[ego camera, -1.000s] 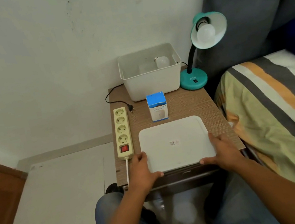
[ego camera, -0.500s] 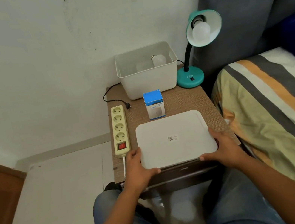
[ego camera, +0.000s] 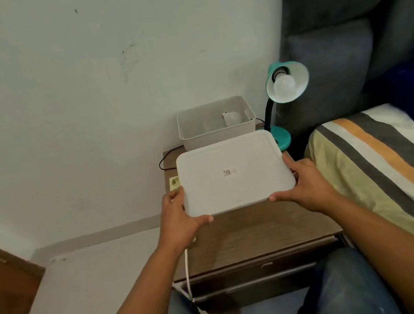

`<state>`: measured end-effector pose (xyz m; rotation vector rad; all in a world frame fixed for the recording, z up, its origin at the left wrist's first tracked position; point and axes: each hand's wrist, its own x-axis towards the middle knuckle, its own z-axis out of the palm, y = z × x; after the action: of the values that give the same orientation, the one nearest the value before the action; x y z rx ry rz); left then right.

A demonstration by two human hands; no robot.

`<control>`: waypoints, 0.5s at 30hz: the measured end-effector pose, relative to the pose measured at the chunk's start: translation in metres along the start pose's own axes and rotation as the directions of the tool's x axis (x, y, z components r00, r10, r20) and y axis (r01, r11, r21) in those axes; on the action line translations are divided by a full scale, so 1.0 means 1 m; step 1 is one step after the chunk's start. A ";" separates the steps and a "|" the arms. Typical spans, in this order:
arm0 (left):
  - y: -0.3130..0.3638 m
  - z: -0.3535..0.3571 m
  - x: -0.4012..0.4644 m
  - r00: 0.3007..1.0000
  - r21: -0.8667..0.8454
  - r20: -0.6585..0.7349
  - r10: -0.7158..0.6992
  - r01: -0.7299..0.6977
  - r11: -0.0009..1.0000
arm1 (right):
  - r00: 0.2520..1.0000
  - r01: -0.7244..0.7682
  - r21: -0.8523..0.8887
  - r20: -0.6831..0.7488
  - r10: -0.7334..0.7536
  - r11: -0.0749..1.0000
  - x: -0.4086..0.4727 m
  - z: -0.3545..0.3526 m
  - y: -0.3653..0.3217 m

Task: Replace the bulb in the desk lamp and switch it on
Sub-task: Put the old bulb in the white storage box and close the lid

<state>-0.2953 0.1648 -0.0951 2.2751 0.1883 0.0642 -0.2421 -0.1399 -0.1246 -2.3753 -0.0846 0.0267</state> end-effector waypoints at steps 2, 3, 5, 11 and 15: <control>0.007 -0.013 0.016 1.000 0.005 -0.018 0.021 -0.021 1.000 | 1.000 0.024 0.023 -0.002 -0.024 0.999 0.015 -0.006 -0.015; 0.011 -0.018 0.024 0.999 0.007 -0.023 0.035 -0.035 0.999 | 1.000 0.030 0.037 -0.008 -0.029 0.999 0.025 -0.009 -0.020; 0.016 -0.028 0.042 0.998 0.013 -0.032 0.059 -0.058 0.998 | 0.999 0.032 0.059 0.006 -0.032 0.998 0.042 -0.013 -0.031; 0.024 -0.041 0.103 0.998 -0.005 0.001 0.060 -0.060 0.998 | 0.998 0.061 0.101 0.024 -0.063 0.993 0.101 -0.015 -0.046; 0.023 -0.036 0.153 0.998 -0.023 0.023 0.051 -0.051 0.998 | 0.999 0.022 0.108 0.023 -0.024 0.994 0.144 -0.013 -0.046</control>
<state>-0.1452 0.2015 -0.0568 2.2571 0.1162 0.0654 -0.0999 -0.1057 -0.0824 -2.2661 -0.1192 0.0481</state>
